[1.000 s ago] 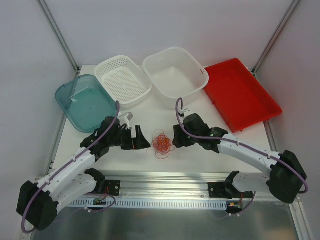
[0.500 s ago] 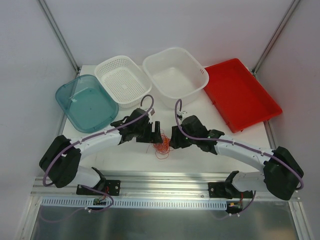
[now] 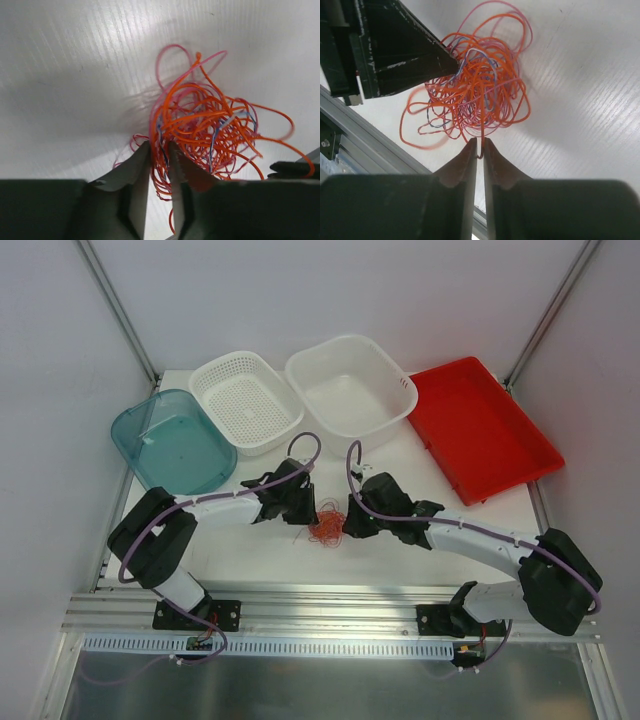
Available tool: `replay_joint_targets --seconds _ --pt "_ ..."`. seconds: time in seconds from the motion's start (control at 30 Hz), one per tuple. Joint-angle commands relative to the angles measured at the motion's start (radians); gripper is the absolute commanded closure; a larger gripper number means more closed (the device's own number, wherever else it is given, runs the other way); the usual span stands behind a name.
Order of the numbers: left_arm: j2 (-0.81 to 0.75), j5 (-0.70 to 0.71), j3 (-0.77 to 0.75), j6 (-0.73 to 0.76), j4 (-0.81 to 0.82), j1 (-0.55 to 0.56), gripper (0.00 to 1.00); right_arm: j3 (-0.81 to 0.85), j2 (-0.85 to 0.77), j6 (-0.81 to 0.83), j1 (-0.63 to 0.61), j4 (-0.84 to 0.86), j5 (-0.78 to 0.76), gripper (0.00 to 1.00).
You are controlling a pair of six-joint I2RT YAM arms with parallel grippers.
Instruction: Untangle the cables
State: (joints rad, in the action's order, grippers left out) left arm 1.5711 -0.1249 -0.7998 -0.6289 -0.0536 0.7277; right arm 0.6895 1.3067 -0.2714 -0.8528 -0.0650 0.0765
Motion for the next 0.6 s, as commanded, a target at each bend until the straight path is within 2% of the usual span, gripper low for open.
replay_joint_targets --seconds 0.0,0.07,0.1,0.2,0.33,0.57 --pt "0.029 0.056 -0.013 -0.026 0.041 0.01 0.84 0.001 -0.04 0.004 -0.005 0.013 0.011 0.88" --pt "0.032 0.092 -0.009 -0.037 0.043 0.01 0.99 0.005 -0.061 0.011 -0.005 -0.03 0.008 0.97" --pt "0.032 0.108 -0.001 -0.037 0.043 0.01 1.0 0.01 -0.09 0.023 -0.005 -0.053 0.003 0.99" --pt "0.017 0.183 0.027 -0.061 0.04 0.009 1.0 0.045 -0.154 0.044 -0.005 -0.153 -0.021 0.99" --pt "-0.022 0.235 0.054 -0.075 0.028 0.009 1.0 0.111 -0.322 0.095 -0.005 -0.31 -0.069 0.99" --pt "-0.089 0.346 0.063 -0.063 -0.066 0.001 1.0 0.293 -0.562 0.176 0.0 -0.573 -0.303 0.99"
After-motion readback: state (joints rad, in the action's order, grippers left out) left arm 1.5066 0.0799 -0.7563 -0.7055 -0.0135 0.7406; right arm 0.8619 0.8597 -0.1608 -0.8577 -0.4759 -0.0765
